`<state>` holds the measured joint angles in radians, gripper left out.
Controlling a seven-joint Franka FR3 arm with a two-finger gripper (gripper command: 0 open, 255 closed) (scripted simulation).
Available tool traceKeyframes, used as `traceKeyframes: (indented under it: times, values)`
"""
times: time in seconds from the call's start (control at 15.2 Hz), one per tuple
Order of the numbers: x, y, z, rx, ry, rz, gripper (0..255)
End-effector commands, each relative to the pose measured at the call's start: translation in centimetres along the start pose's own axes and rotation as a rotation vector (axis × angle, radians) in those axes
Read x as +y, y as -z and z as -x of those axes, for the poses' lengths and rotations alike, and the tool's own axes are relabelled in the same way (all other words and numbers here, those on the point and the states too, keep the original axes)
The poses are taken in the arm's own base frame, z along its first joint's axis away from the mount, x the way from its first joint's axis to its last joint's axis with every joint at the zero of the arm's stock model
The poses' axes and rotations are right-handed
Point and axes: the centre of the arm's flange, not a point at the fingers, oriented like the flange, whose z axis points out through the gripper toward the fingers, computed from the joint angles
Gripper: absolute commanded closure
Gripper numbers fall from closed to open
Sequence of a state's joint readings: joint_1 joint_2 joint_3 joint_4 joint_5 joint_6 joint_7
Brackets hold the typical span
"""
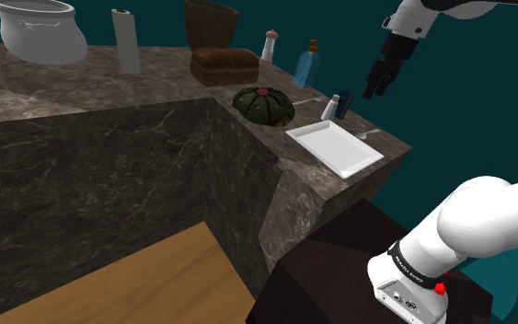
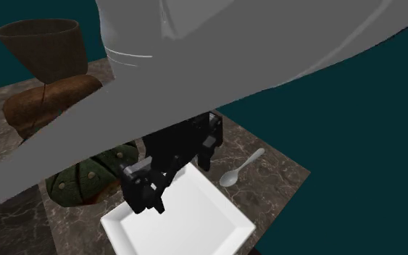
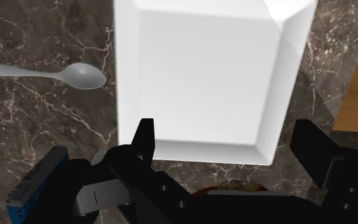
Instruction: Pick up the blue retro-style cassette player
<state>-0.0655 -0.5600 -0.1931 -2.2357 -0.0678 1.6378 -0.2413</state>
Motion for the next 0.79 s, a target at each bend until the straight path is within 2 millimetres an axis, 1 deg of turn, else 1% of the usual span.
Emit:
traceKeyframes:
  times: [0.0,0.73]
  values:
    - [2.2,-0.8,-1.1,0.005,0.003,0.001,0]
    - [14.4,-3.2,-8.2,0.029,0.012,0.002,0]
